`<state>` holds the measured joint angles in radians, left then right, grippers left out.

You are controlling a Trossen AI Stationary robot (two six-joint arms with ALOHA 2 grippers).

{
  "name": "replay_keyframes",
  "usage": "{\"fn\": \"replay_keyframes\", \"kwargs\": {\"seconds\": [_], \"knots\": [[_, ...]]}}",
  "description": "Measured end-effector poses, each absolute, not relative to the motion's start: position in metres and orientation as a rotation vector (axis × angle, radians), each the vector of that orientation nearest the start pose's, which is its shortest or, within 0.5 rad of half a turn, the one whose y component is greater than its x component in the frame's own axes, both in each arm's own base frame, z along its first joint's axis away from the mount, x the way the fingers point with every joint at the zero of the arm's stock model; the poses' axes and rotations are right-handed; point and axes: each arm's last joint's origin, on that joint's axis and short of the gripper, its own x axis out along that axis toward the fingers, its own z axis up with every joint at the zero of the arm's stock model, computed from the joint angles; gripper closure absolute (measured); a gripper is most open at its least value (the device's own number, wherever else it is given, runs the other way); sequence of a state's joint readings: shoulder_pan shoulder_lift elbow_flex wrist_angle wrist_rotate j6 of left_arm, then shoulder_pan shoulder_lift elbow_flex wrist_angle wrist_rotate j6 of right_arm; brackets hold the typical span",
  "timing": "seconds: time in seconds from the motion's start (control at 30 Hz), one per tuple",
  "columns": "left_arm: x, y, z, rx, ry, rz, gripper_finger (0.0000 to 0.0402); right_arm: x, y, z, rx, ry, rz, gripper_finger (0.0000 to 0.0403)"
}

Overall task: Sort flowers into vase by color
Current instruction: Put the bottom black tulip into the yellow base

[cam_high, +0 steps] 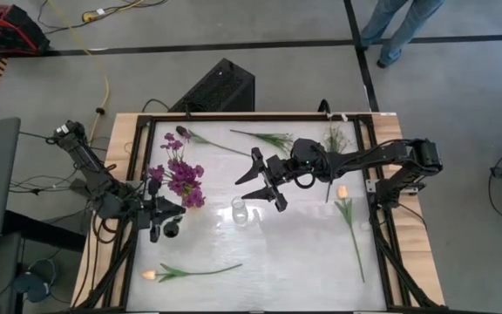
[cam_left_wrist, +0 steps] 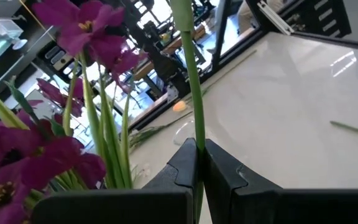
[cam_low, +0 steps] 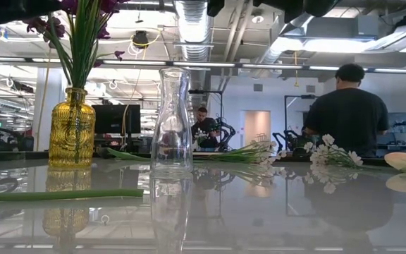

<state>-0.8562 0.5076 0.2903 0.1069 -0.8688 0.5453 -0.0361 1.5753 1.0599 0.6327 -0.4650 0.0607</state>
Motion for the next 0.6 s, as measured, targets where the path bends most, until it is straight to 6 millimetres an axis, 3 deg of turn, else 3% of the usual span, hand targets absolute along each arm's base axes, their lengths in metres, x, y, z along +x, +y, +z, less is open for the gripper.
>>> {"fn": "replay_keyframes", "kwargs": {"seconds": [0.6], "knots": [[0.100,-0.082,0.226,0.638,0.087,-0.011,0.0401,0.357,0.019,0.311,0.027,-0.110,0.440,0.0178]]}}
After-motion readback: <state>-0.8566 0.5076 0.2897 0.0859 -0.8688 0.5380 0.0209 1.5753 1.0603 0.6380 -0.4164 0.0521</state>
